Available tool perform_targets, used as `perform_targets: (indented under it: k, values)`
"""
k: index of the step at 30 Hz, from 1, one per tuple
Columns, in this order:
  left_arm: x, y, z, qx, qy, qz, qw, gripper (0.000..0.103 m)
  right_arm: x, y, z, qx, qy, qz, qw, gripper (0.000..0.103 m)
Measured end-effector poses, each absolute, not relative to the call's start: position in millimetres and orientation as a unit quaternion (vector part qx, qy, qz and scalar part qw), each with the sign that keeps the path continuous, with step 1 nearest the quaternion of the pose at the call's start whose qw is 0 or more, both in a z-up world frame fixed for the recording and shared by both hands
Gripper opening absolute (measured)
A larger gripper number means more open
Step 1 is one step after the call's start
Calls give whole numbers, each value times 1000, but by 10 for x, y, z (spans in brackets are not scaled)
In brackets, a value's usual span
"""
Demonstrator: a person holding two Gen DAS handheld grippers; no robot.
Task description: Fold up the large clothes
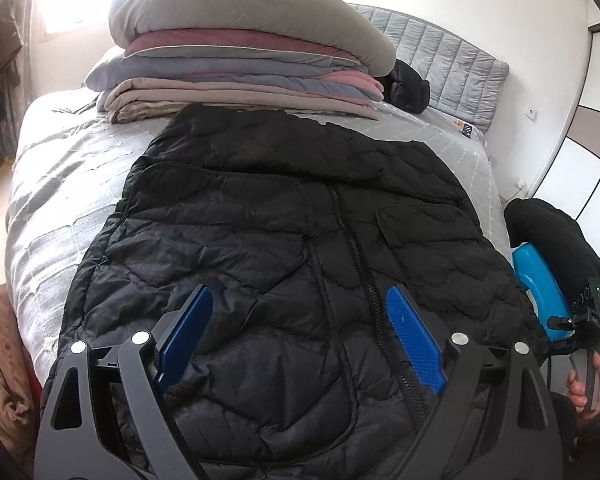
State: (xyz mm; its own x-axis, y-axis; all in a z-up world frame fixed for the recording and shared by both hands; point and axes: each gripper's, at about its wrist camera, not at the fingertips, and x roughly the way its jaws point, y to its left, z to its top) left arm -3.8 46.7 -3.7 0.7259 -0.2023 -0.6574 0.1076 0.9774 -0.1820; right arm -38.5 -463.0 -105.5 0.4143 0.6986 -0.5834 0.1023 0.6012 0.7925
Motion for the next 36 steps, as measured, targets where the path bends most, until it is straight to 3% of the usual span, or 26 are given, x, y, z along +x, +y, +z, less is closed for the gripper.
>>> perform_targets:
  k: [5,6,7,9,12,18,29,36]
  values:
    - [-19,429,-61,-56,365,-84,926,85,-439,-4579,-1071,397,493,205,747,94]
    - [-18,421,-65,-55,365,-85,925,85,-448,-4563,-1079,400,489,208,747,89]
    - [-15,411,-71,-53,366,-85,925,85,-464,-4552,-1095,403,486,210,746,71]
    - [-14,401,-81,-49,368,-84,925,85,-510,-4550,-1128,401,490,204,747,46]
    - [-13,398,-88,-48,369,-85,924,85,-563,-4549,-1146,404,482,206,750,30]
    - [-20,389,-102,-39,372,-83,924,85,-613,-4549,-1039,414,456,217,758,19]
    - [-64,504,-95,-37,373,-85,923,85,-617,-4548,-842,425,421,221,770,12]
    - [-218,1390,68,-108,387,-134,906,85,-592,-4540,-840,426,425,222,767,12]
